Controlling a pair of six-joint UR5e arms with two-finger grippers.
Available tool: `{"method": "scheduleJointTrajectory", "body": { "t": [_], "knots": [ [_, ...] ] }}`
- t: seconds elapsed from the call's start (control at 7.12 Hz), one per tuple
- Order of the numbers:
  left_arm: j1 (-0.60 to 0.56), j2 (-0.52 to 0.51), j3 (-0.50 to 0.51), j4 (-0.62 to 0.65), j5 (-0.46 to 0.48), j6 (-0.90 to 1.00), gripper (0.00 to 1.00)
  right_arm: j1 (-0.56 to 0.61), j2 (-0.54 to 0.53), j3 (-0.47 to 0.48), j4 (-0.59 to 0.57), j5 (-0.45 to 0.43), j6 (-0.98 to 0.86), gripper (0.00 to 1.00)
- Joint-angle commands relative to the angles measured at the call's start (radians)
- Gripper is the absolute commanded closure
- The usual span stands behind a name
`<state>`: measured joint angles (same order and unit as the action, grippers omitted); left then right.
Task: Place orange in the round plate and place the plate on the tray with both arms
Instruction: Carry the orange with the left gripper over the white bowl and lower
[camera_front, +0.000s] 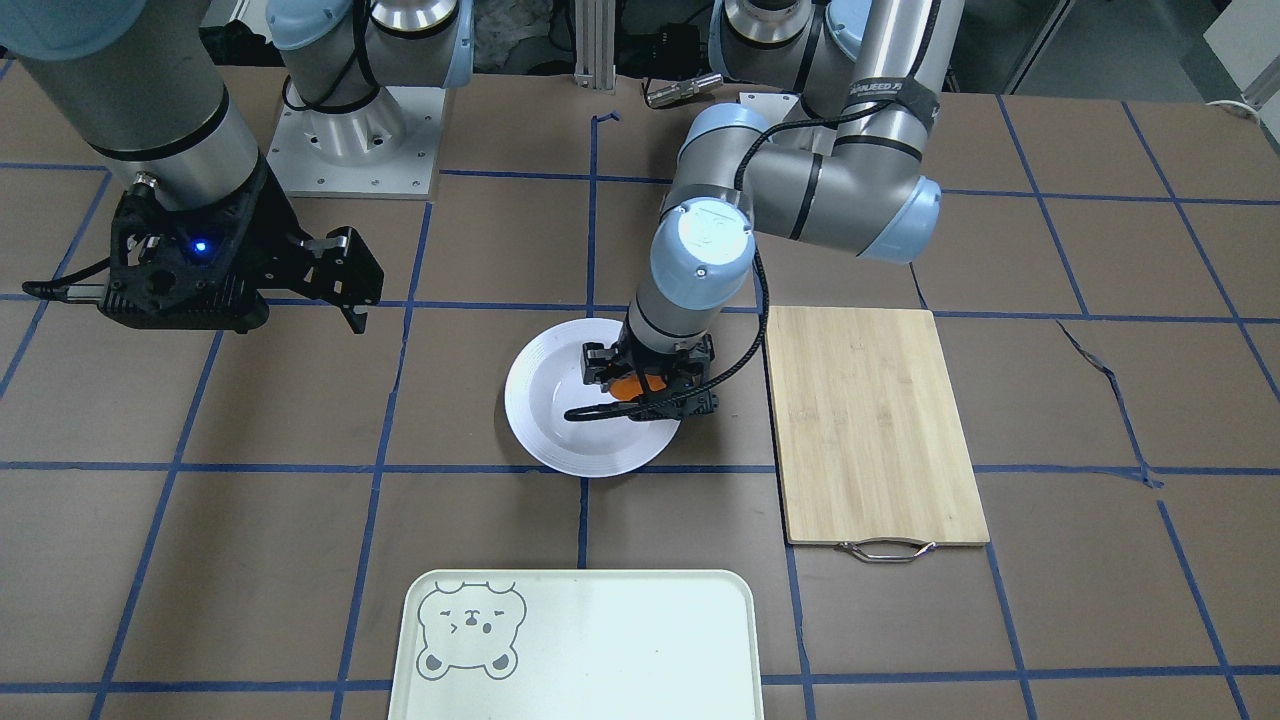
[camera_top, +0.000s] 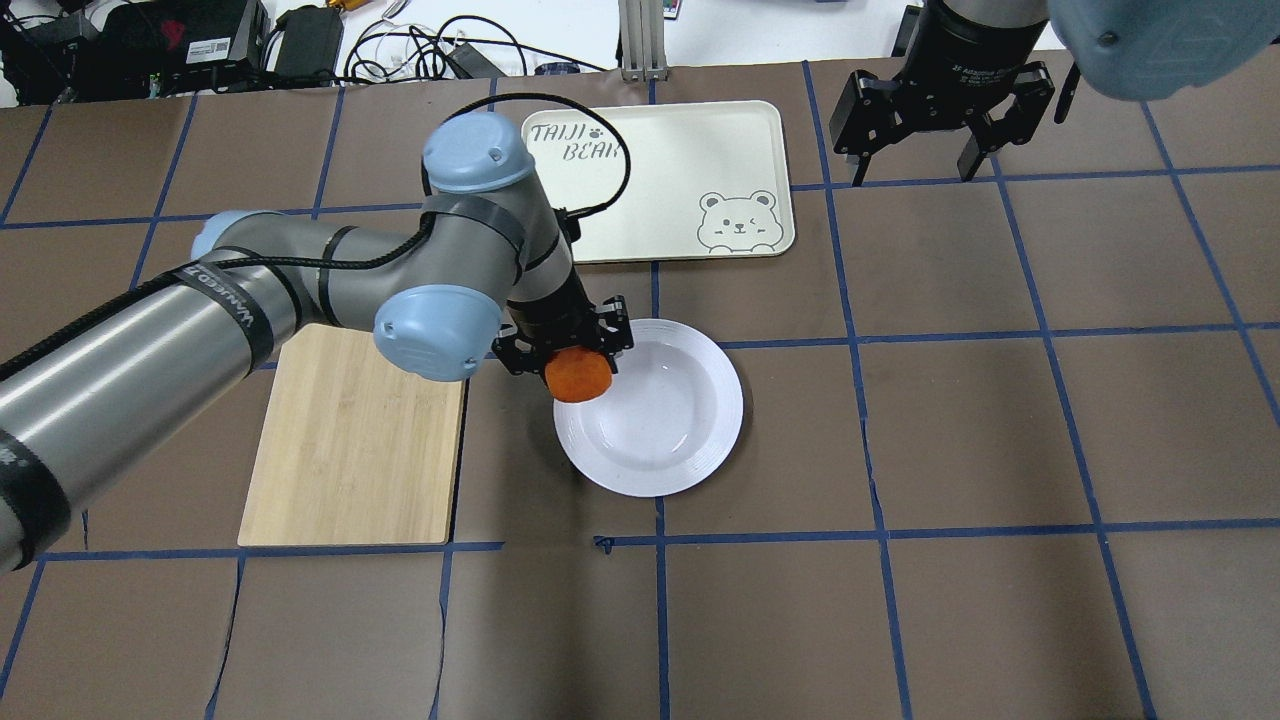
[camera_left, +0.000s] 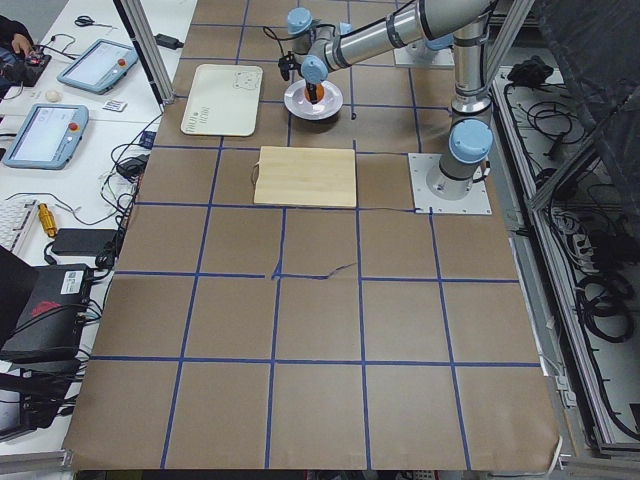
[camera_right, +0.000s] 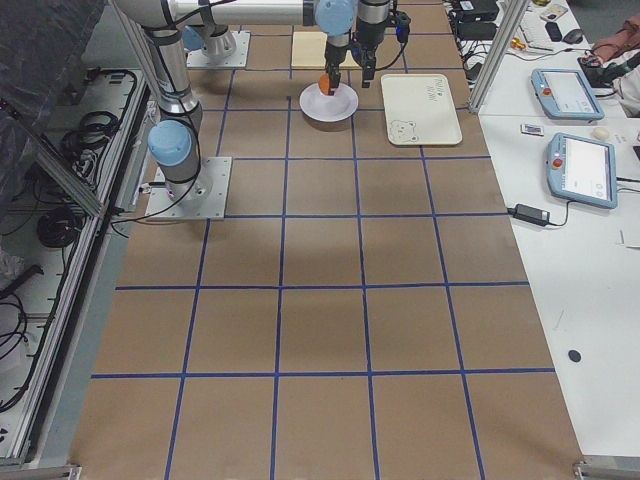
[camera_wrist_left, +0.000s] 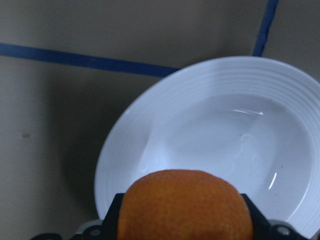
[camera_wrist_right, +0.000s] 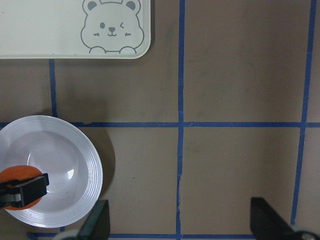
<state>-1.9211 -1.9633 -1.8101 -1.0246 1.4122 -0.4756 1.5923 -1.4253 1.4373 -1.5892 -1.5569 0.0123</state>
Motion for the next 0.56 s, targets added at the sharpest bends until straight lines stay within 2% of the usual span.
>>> {"method": "scheduleJointTrajectory", "body": {
  "t": [0.0,0.14,0.42],
  "knots": [
    [-0.030,-0.054,-0.003,0.034,0.001,-0.021,0.77,0.000,0.000,0.000,0.000,0.000,0.000,0.00],
    [-0.032,-0.063,-0.005,0.034,0.004,-0.023,0.02,0.000,0.002,0.000,0.000,0.001,0.000,0.00],
    [-0.030,-0.049,0.006,0.032,-0.001,-0.021,0.00,-0.018,0.002,0.002,0.003,0.049,0.002,0.00]
  ]
}}
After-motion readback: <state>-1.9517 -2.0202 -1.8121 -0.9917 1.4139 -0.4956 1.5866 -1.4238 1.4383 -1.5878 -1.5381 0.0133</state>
